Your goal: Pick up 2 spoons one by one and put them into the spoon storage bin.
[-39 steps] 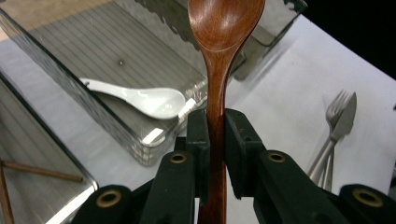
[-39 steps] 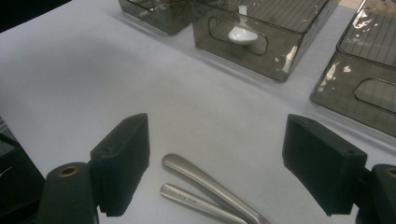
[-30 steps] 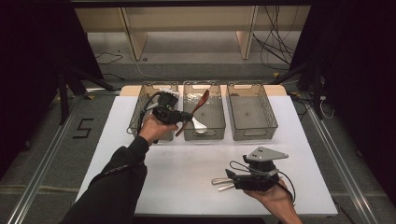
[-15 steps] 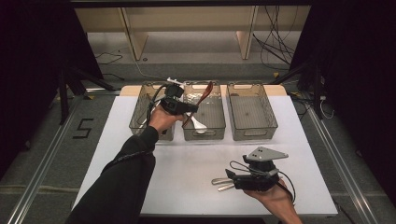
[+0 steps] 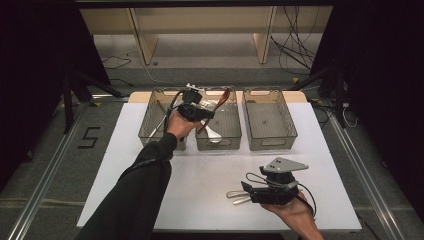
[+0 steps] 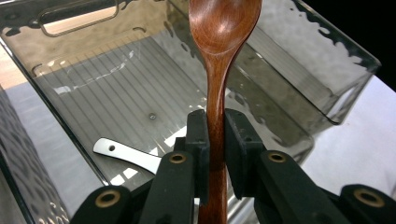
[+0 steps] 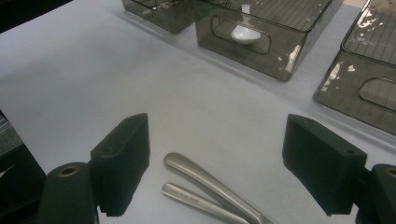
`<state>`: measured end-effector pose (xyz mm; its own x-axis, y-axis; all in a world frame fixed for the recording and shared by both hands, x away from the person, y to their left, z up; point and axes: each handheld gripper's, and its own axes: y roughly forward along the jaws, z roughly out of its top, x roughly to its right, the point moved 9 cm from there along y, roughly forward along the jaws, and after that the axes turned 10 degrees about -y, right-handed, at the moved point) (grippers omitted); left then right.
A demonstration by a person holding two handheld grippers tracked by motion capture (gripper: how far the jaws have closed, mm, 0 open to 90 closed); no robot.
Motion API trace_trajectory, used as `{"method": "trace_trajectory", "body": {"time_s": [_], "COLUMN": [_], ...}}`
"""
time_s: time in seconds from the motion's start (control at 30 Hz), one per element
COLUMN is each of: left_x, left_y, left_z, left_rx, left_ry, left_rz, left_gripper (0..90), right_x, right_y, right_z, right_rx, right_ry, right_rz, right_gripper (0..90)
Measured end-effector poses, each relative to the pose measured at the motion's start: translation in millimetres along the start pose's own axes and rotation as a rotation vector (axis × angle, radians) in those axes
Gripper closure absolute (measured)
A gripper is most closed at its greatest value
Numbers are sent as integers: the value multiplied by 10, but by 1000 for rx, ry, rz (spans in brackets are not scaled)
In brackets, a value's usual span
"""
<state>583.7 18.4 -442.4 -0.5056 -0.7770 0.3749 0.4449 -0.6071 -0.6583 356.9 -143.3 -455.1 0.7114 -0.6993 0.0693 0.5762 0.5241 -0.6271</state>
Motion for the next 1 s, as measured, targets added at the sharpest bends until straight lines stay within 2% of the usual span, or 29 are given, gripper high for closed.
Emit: {"method": "trace_trajectory", "body": {"time_s": [0.2, 0.27, 0.33, 0.43, 0.57, 0.63, 0.67, 0.8, 1.0], "left_x": [-82, -101, -101, -88, -31, 32, 65, 177, 221], "left_y": [80, 109, 115, 93, -31, -122, -193, -441, -731], "left_z": [-14, -27, -36, -47, -53, -99, -133, -249, -618], "left_rx": [6, 0, 0, -17, -7, -22, -22, 20, 48], "left_ry": [-34, -50, -55, -89, -97, -74, -50, -19, 31], "left_rz": [30, 35, 35, 35, -9, -43, -50, -102, -142], "left_gripper": [779, 675, 628, 509, 425, 376, 366, 318, 266], "right_x": [-3, -2, -3, -3, 0, 0, -2, -8, -5], "right_y": [0, 0, -1, -2, -4, -5, -6, 5, 29], "right_z": [-2, -3, -2, -3, -6, -7, -10, -25, -48], "right_rx": [-1, 0, 0, 0, -1, -2, -4, -18, -39], "right_ry": [0, -1, -1, -1, 0, 0, -1, -6, -18], "right_rz": [3, 3, 3, 3, 2, 2, 5, 15, 23], "right_gripper": [241, 242, 242, 242, 242, 242, 242, 241, 241]}}
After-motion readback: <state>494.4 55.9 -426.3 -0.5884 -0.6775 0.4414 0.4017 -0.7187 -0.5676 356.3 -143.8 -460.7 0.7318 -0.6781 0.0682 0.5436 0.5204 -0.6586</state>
